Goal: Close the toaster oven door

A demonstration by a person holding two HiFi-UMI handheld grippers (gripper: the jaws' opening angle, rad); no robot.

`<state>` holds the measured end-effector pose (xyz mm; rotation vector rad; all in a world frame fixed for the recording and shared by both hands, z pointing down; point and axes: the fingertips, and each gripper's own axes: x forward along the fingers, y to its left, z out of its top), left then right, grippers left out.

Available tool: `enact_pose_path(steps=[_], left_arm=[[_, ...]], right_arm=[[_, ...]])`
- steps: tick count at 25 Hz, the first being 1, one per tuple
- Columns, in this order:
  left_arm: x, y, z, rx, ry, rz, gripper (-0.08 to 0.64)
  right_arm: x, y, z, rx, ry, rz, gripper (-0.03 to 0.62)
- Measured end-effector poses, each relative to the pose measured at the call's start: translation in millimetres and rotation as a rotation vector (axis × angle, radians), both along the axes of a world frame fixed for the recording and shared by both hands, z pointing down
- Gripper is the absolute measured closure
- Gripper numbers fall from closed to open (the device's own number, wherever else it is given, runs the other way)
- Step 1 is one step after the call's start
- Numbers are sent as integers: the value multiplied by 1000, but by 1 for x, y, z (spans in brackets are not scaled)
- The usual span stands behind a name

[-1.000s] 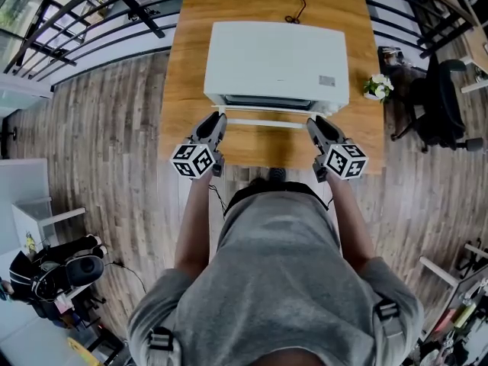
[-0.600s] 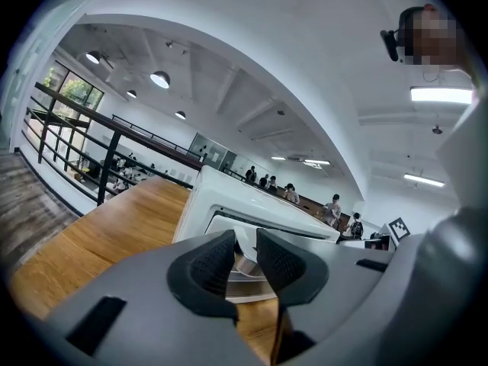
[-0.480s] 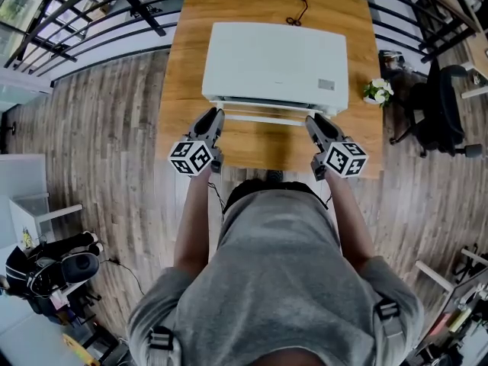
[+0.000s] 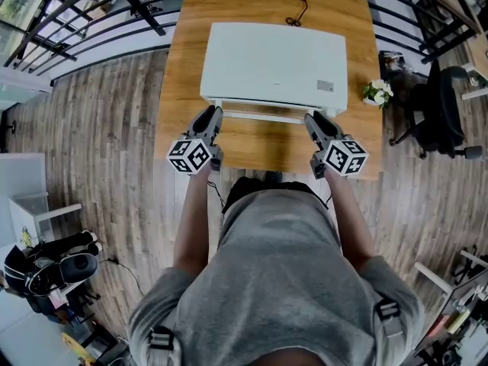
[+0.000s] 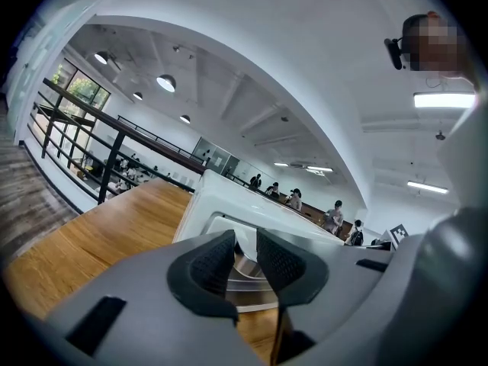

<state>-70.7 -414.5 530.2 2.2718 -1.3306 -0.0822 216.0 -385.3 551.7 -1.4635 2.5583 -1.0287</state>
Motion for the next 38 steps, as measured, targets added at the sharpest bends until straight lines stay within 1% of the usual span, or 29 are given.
enact_pose_path(steps=[9, 18, 24, 28, 31, 34, 38], left_arm=[[0, -7, -2, 6, 0, -6, 456], [0, -10, -4, 10, -5, -11, 456], [0, -9, -4, 21, -27, -29, 456], [1, -9, -6, 34, -69, -44, 456], [1, -8, -8, 44, -114, -52, 456], [2, -2, -10, 61, -156, -53, 456], [3, 6, -9, 74, -173, -45, 462]], right_arm=[[-1, -7, -2, 17, 26, -20, 454], [-1, -11, -3, 23, 16, -28, 451], [0, -10, -3, 31, 16, -36, 449], [-1, -9, -6, 54, 62, -48, 451], [0, -7, -8, 83, 116, -64, 454], [0, -2, -9, 108, 147, -73, 456], [2, 3, -10, 145, 188, -85, 468]])
